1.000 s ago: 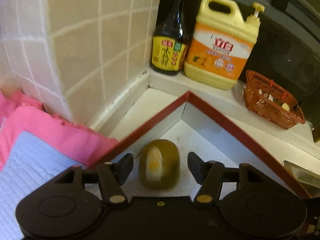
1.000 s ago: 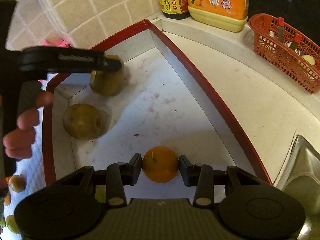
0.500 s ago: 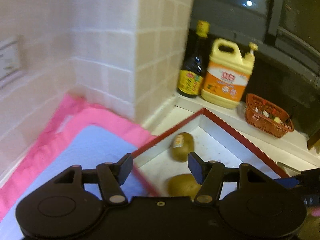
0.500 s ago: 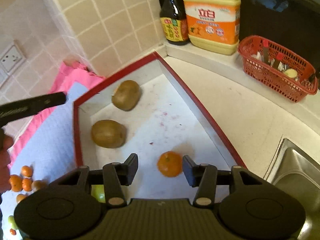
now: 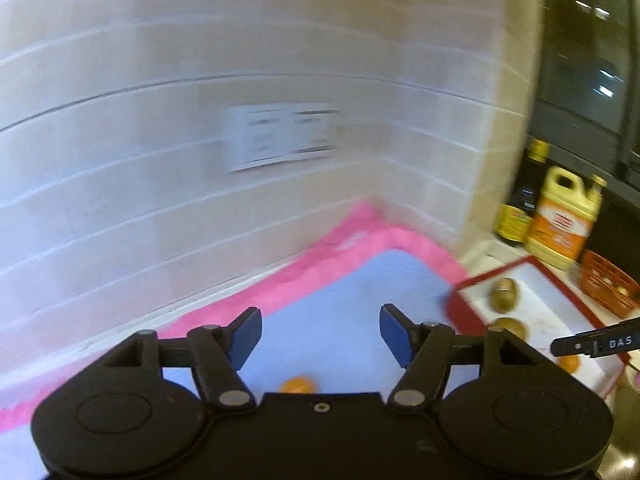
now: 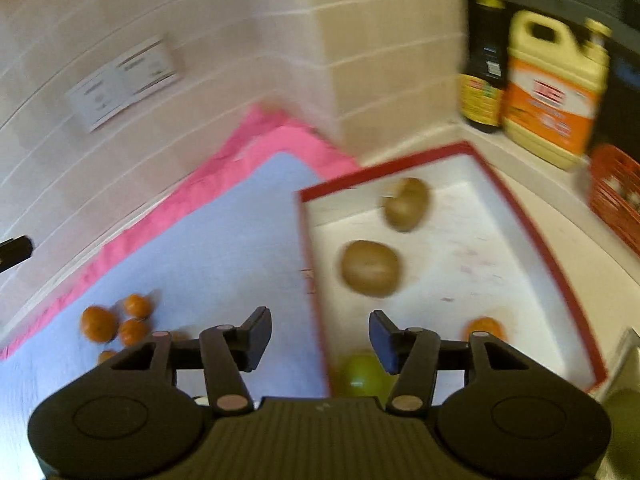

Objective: Organize fruits
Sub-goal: 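Move both open tools back over the fruit on the mat, then grasp a large orange with the left tool while the right tool grasps a potato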

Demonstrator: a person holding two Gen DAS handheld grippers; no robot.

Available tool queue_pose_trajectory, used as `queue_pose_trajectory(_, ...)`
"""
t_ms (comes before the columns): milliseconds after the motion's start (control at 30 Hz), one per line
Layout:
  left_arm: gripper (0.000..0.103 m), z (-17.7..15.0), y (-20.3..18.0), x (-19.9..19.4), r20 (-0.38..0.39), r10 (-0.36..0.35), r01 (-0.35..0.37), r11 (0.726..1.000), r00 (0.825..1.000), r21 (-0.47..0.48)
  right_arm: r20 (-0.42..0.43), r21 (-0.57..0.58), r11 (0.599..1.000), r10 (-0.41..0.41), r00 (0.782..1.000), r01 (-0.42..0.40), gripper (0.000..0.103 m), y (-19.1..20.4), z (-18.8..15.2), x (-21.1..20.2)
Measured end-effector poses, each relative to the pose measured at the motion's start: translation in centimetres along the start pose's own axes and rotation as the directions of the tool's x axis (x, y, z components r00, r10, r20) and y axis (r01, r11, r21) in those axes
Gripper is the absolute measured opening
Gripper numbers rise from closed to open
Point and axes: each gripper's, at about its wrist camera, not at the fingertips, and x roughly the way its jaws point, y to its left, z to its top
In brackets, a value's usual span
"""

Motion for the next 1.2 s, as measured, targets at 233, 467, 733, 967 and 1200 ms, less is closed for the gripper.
queue_pose_trajectory(233, 0.078, -4.7, 7.5, -4.1, -0.047, 0.153, -0.157, 0.983, 0.987, -0.091, -0.051, -0.119, 0.991, 0.061, 0.997, -0.067, 0.059, 6.6, 0.1, 1.5)
queue_pose_trajectory(467, 0.078, -7.8, 11.8, -5.3, -0.106, 0.205, -0.221, 0.959, 0.973, -0.178, -0.094, -0.207, 0.972, 0.092, 0.991, -0.11, 0.061, 12.0, 0.0, 3.1)
queue_pose_trajectory(733, 0.078, -8.9, 13.2, -1.8, -0.165, 0.044, -0.089, 0.957, 0.985, -0.275, -0.192, -0.226, 0.963, 0.105, 0.976, -0.149, 0.063, 15.0, -0.9, 6.9)
queue_pose_trajectory(967, 0.08, -8.2, 11.6, 4.6, -0.239, -0.066, -0.002, 0.962, 0.969, -0.272, -0.262, -0.199, 0.969, 0.091, 0.961, -0.146, 0.065, 15.6, -1.2, 10.7)
queue_pose_trajectory(1200, 0.081, -7.7, 11.3, 10.8, -0.307, -0.127, 0.044, 0.964, 0.943, -0.262, -0.312, -0.182, 0.975, 0.061, 0.948, -0.123, 0.067, 15.5, -1.3, 14.1)
